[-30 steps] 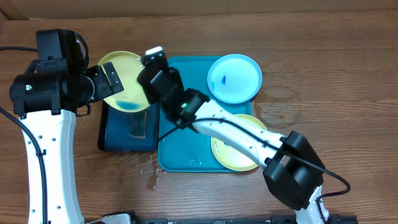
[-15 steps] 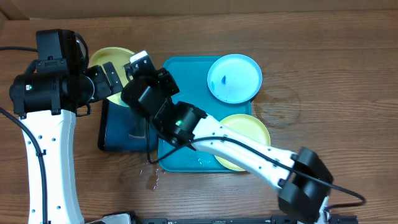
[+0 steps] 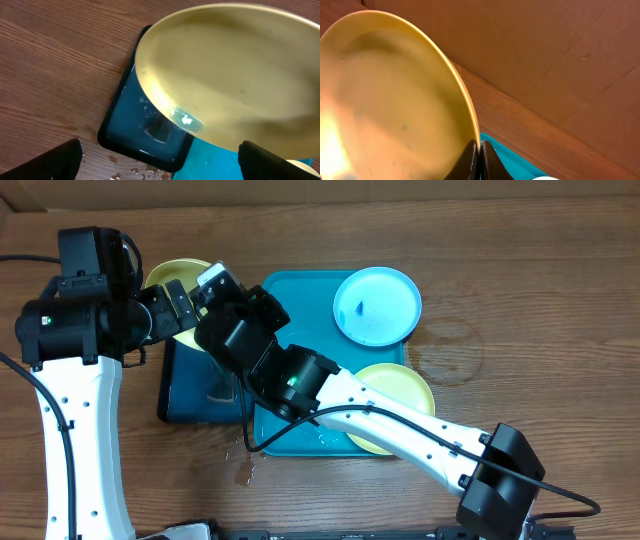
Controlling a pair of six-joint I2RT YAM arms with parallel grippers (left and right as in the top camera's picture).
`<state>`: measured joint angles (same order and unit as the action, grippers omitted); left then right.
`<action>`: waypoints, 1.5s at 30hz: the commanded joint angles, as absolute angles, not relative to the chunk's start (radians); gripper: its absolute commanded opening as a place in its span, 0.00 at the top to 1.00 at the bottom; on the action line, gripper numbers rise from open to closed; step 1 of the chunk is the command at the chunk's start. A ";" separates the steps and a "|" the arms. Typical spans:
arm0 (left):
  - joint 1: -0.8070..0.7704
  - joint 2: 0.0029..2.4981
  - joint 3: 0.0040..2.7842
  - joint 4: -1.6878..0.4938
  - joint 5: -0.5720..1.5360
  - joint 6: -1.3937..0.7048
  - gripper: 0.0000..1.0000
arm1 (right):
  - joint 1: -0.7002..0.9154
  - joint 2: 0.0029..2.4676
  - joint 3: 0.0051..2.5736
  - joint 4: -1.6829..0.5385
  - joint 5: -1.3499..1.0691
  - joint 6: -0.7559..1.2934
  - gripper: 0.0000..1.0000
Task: Clean dirty plates on tray and stack at the side
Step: 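Hold the yellow plate tilted over the water tray with the right gripper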
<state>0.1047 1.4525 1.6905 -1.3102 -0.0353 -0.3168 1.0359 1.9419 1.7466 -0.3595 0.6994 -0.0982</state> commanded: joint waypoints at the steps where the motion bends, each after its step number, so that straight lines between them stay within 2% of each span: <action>1: 0.105 1.452 1.699 -1.309 -0.048 -0.337 0.00 | 1.045 1.915 1.777 -0.353 0.717 -0.110 0.96; 45: 0.104 1.452 1.699 -1.309 -0.048 -0.337 0.00 | 1.045 1.915 1.777 -0.320 0.717 -0.113 0.96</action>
